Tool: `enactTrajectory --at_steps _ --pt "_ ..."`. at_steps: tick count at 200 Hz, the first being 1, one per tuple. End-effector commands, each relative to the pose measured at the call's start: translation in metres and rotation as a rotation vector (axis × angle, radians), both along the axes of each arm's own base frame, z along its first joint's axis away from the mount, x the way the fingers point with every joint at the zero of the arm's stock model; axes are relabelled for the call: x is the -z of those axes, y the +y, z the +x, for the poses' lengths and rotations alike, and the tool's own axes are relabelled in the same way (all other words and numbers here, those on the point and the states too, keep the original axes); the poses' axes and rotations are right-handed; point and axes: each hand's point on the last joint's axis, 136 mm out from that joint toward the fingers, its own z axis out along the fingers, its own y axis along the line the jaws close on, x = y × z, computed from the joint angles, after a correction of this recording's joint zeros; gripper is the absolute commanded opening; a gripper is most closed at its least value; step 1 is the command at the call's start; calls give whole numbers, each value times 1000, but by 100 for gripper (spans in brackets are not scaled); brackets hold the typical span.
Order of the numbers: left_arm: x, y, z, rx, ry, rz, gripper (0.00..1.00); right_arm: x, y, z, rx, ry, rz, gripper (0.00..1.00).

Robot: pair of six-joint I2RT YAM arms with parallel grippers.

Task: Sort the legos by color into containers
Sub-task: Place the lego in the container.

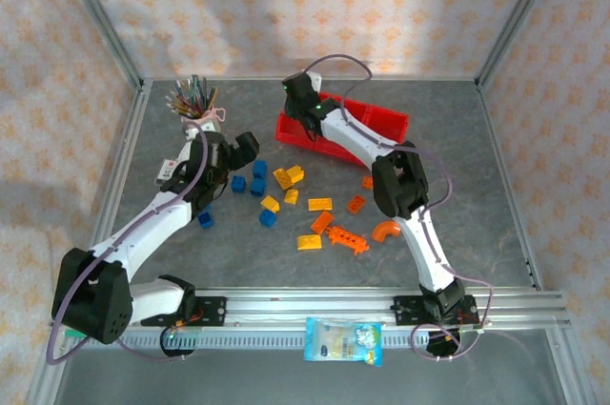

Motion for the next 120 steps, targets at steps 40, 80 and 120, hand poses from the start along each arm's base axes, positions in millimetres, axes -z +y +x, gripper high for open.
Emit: enactTrajectory --at_steps 40,80,120 --pt "-20 -3 11 26 -47 1 99 -44 -3 19 -12 -113 -16 57" --pt "-23 -9 5 55 -54 -28 99 -71 -11 -8 -57 -96 -9 61" --pt "-19 -21 -8 113 -38 -57 99 -60 -45 -62 -61 5 -53 67"
